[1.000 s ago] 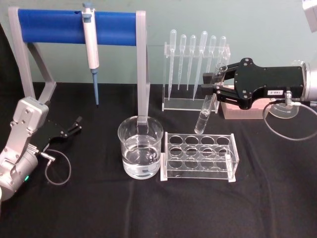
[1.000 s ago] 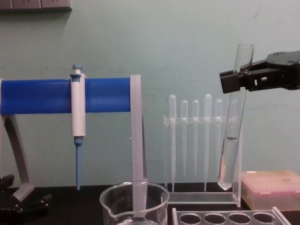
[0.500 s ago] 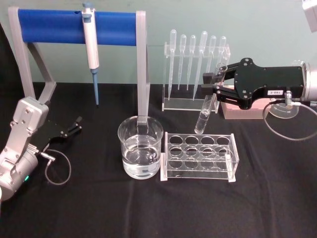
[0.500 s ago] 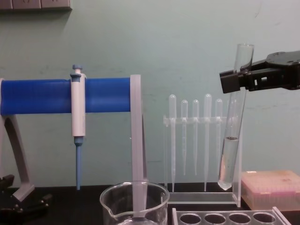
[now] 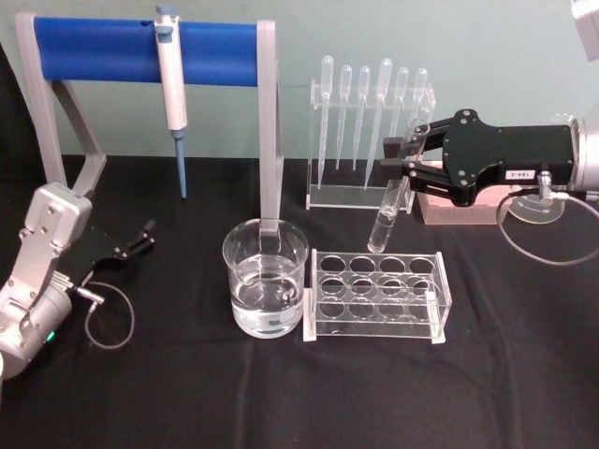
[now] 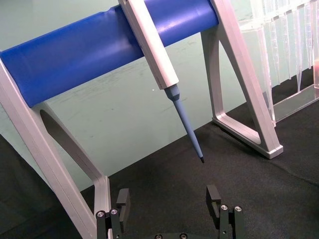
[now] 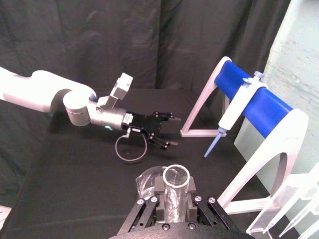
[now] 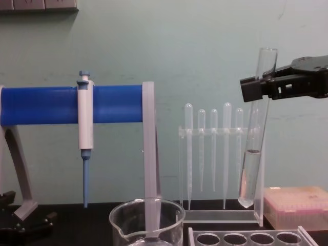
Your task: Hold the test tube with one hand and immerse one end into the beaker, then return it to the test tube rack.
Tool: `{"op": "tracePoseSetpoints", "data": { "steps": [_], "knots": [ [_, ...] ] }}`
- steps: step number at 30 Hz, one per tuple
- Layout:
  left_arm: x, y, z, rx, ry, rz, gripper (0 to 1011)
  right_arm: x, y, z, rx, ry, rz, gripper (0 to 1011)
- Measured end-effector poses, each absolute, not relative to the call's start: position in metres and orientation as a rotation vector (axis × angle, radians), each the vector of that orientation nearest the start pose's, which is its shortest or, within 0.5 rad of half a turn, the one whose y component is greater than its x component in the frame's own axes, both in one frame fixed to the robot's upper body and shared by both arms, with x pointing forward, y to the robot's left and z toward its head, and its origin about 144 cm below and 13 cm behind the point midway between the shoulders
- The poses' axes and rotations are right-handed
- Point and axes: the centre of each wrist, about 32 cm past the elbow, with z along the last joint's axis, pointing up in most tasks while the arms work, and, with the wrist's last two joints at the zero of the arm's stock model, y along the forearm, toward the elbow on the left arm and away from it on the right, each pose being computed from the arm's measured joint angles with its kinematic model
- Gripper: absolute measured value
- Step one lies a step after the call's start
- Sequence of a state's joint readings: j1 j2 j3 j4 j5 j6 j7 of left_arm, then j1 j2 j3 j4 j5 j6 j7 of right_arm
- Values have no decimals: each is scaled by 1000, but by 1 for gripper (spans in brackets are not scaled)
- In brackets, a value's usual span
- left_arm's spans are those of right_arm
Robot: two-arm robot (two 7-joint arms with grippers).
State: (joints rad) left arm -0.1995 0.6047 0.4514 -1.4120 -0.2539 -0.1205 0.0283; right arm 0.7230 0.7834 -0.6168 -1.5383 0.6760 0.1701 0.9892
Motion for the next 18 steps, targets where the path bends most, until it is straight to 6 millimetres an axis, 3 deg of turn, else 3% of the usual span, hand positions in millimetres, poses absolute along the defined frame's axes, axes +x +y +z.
{"op": "tracePoseSetpoints", "data": {
  "steps": [18],
  "knots": [
    [489,310,1140,304,-285,1248,1000,566,-312,1352,-246,-187,-233,237]
  ]
}}
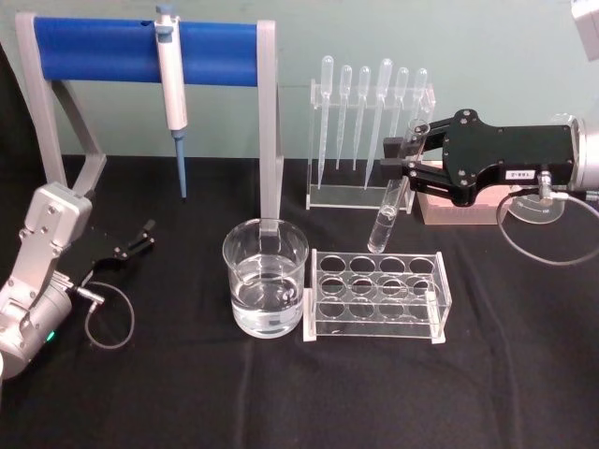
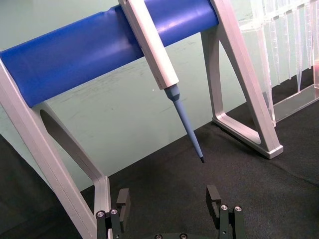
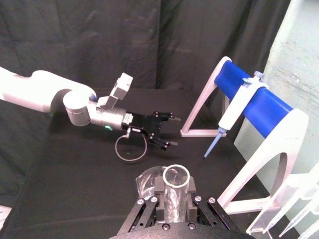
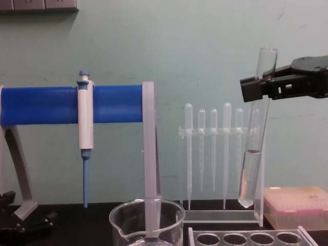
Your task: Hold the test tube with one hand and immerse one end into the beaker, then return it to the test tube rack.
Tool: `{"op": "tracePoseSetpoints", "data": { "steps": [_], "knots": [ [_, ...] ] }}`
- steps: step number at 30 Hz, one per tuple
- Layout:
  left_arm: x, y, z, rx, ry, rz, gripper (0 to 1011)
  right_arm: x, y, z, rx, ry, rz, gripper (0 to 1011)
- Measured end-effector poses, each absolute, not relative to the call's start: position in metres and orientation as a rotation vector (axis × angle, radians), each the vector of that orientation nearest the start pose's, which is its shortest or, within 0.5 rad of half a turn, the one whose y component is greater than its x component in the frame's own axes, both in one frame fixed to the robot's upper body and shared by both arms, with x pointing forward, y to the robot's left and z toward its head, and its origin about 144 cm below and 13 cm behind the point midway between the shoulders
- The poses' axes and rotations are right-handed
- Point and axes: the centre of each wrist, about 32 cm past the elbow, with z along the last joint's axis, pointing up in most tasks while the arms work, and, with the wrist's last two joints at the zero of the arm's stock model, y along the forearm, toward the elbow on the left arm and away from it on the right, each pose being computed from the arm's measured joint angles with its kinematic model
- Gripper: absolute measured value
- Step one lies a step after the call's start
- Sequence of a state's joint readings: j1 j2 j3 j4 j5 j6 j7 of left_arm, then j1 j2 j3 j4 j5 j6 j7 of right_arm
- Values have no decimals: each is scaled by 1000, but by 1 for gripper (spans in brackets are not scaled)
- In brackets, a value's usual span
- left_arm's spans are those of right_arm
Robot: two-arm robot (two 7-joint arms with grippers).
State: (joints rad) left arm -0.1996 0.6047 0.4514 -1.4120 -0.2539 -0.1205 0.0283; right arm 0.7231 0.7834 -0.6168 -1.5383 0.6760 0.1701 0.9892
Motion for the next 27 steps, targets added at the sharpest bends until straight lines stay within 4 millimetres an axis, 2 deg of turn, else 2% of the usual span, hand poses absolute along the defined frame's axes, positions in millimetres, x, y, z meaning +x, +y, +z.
{"op": "tracePoseSetpoints", "data": {
  "steps": [27],
  "knots": [
    [489,310,1140,304,-285,1248,1000,566,-312,1352,-246,-187,-233,237]
  ]
}}
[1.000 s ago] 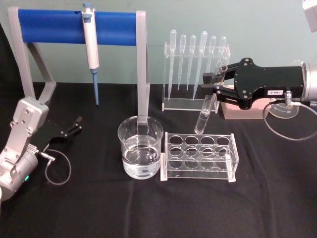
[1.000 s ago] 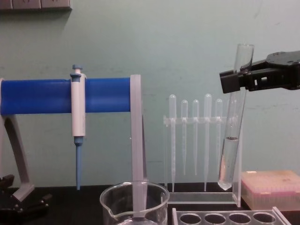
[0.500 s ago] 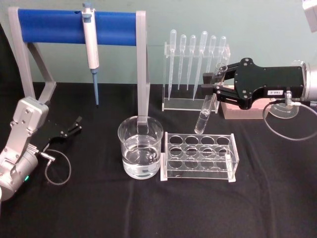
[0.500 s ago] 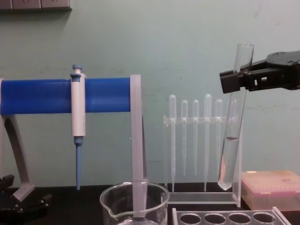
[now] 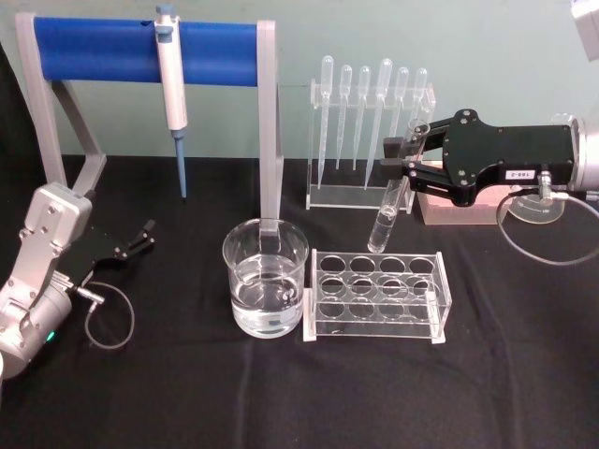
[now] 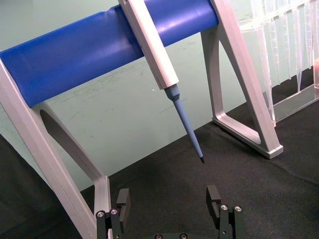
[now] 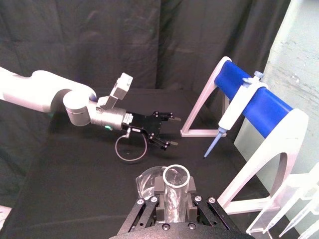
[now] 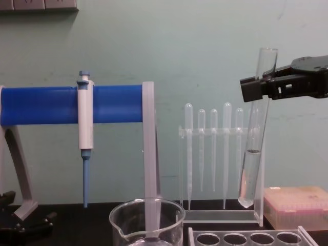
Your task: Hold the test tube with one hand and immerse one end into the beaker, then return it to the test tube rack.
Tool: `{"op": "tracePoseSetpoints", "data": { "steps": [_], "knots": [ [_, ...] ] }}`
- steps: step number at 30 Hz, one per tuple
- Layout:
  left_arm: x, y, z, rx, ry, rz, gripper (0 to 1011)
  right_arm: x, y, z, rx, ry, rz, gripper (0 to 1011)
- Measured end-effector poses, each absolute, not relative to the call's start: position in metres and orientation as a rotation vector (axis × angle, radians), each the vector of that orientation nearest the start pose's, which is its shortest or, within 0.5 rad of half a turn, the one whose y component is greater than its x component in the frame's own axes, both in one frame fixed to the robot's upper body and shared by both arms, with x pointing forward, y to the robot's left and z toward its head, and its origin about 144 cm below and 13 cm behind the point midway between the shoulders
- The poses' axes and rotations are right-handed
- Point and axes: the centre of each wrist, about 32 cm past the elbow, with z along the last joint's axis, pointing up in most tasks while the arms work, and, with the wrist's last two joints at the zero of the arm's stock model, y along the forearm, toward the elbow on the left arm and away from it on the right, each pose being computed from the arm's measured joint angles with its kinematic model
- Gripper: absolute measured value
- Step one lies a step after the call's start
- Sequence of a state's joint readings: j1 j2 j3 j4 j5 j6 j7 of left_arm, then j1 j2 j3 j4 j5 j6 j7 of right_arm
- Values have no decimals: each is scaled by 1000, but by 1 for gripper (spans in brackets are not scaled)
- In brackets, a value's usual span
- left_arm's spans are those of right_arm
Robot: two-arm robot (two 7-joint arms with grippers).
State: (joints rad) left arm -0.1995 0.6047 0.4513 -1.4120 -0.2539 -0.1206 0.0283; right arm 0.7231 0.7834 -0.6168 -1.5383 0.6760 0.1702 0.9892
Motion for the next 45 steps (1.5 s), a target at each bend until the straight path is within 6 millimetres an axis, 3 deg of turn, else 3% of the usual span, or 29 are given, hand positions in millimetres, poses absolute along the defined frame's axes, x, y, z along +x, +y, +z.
{"op": "tracePoseSetpoints", "data": {
  "steps": [7,19,26,45],
  "knots": [
    [489,310,1140,305,-285,1248,1000,570,-306,1359,-242,-202,-223,237],
    [489,310,1140,304,-285,1248,1000,597,-253,1374,-201,-232,-129,237],
    [489,310,1140,304,-285,1248,1000,612,-230,1360,-200,-212,-82,237],
    [489,310,1140,304,-285,1248,1000,620,-208,1311,-249,-178,-42,237]
  ]
}}
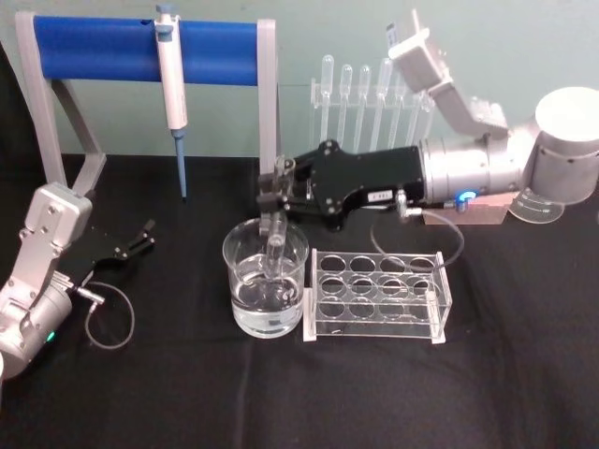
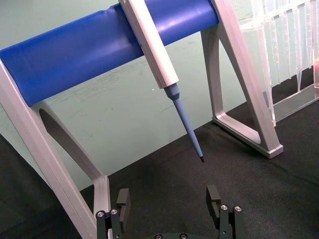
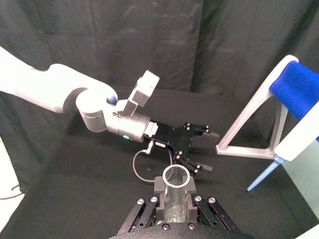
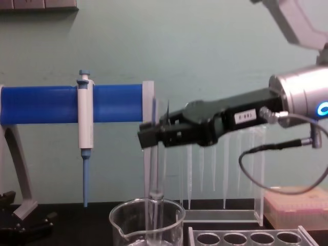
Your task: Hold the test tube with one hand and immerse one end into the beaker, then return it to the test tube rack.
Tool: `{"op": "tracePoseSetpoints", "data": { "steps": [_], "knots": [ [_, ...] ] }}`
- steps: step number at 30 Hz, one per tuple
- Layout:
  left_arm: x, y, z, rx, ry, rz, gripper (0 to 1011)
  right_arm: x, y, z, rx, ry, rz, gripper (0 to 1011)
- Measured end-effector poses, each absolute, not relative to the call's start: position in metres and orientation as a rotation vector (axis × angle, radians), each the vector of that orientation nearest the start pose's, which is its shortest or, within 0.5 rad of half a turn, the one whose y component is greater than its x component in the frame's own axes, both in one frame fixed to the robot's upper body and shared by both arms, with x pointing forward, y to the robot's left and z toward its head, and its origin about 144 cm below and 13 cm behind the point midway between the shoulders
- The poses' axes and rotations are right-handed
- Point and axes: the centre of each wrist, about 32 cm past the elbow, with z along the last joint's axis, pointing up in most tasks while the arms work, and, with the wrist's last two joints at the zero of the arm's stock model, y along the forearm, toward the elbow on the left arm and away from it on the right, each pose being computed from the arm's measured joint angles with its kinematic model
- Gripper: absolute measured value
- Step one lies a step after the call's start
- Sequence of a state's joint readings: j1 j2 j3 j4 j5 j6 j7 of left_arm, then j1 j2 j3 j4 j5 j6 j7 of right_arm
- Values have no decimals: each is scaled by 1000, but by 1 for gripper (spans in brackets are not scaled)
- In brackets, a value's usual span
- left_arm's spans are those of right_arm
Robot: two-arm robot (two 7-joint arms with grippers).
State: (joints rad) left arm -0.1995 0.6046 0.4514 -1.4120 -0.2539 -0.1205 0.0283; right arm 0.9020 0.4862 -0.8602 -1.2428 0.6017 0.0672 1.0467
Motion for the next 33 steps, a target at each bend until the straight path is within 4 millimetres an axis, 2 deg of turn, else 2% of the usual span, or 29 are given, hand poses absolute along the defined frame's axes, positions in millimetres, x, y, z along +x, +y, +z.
{"op": "tracePoseSetpoints", "data": {
  "steps": [20,33],
  "knots": [
    [489,310,1140,304,-285,1248,1000,611,-196,1266,-291,-203,-77,237],
    [489,310,1140,304,-285,1248,1000,610,-198,1255,-290,-185,-102,237]
  ]
}}
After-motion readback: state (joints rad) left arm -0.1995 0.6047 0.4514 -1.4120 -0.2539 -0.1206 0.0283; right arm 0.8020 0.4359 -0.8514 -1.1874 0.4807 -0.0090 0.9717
